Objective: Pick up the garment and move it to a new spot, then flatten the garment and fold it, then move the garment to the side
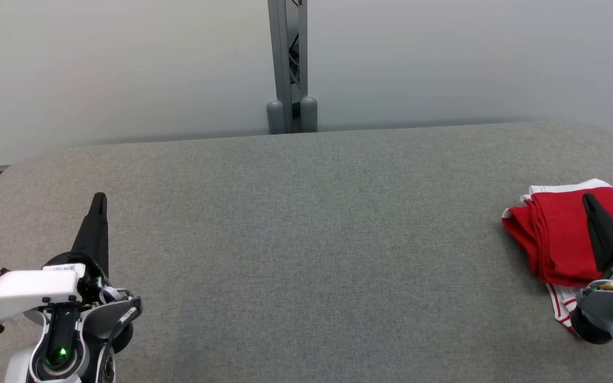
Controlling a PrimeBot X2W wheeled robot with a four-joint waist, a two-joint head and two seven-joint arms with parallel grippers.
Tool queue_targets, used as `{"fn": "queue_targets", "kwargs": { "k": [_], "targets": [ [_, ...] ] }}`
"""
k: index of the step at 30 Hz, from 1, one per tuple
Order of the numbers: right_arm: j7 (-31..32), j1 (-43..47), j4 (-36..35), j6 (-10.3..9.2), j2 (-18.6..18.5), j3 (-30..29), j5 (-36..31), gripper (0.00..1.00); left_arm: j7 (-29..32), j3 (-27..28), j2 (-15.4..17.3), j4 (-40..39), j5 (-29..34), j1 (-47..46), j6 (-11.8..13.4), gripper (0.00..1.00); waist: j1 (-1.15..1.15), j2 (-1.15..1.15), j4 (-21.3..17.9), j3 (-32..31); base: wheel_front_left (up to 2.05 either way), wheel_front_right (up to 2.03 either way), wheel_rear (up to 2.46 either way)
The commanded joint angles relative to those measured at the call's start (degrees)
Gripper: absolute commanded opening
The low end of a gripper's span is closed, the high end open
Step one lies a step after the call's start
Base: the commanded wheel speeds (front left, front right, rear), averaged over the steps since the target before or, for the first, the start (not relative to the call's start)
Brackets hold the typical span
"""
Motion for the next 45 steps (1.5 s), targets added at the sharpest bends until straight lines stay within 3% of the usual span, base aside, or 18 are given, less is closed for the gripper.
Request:
{"fn": "queue_targets", "kwargs": {
  "k": [1, 45],
  "targets": [
    [-0.24, -0.28, 0.12, 0.00, -0.36, -0.04, 0.16, 0.00, 0.22, 0.24, 0.13, -0.23, 0.06, -0.90, -0.28, 0.00, 0.00, 0.00, 0.00, 0.00, 0.00, 0.00, 0.00],
    [-0.24, -0.28, 0.11, 0.00, -0.35, -0.05, 0.15, 0.00, 0.23, 0.25, 0.11, -0.23, 0.10, -0.90, -0.28, 0.00, 0.00, 0.00, 0.00, 0.00, 0.00, 0.00, 0.00]
  ]
}}
